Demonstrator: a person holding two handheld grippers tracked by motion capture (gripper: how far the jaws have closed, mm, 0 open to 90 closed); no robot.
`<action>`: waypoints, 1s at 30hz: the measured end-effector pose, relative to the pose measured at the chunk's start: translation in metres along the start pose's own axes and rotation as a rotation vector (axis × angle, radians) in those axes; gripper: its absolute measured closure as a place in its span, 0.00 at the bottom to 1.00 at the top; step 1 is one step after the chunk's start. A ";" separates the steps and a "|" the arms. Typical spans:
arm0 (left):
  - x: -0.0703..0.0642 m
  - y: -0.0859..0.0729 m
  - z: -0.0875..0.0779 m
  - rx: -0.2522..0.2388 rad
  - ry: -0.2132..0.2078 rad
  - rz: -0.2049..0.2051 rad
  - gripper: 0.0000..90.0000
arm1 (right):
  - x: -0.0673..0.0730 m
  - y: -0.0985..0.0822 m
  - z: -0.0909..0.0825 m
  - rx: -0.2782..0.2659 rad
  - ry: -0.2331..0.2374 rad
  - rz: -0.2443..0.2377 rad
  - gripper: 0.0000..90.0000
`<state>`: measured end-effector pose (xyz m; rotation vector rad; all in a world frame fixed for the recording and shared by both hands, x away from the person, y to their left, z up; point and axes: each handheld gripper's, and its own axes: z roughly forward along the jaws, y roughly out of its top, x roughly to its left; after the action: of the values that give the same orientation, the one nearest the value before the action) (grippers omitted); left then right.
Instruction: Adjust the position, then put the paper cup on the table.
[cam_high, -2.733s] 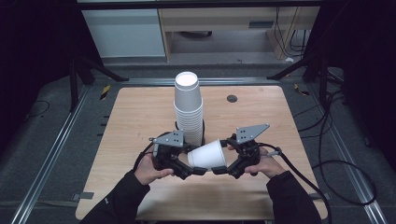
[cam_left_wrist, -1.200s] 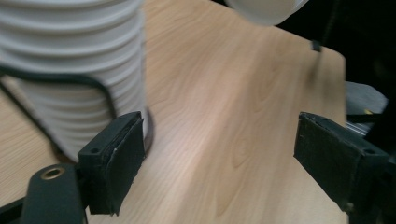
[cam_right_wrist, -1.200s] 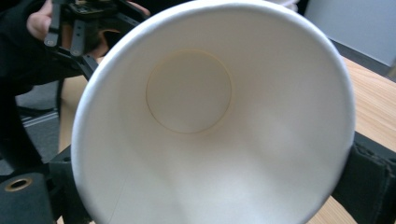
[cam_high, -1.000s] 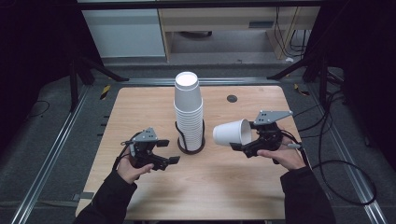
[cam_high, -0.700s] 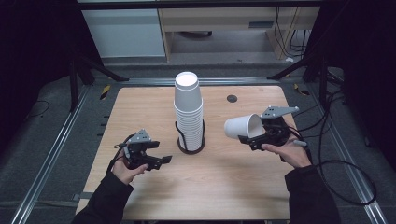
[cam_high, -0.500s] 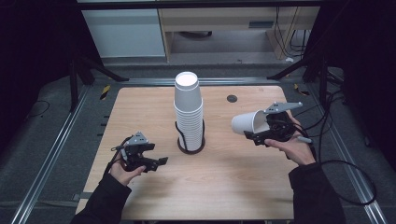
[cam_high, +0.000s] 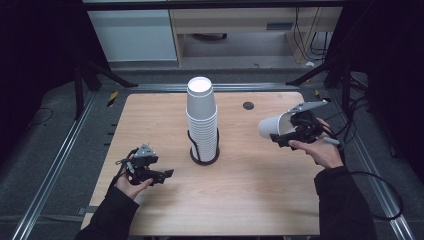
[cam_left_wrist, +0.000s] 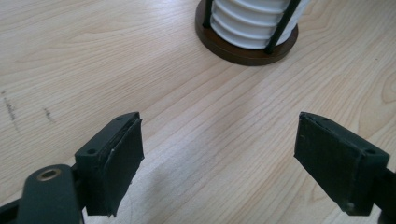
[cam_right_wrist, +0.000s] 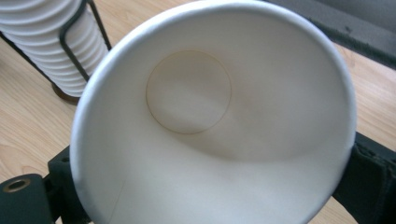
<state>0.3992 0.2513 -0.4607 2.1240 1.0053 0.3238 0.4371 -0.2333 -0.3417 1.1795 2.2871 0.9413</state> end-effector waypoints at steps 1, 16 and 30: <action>0.001 0.000 0.000 0.000 0.006 0.001 0.16 | -0.002 0.000 0.000 0.007 -0.006 0.000 0.07; 0.008 -0.006 0.004 0.039 0.044 -0.009 0.16 | -0.018 0.000 0.012 0.145 -0.067 0.051 0.07; 0.015 -0.008 0.005 0.069 0.064 -0.015 0.17 | -0.033 0.008 0.031 0.307 -0.092 0.054 0.07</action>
<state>0.4072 0.2628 -0.4712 2.1788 1.0831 0.3558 0.4791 -0.2458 -0.3559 1.3820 2.3941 0.5517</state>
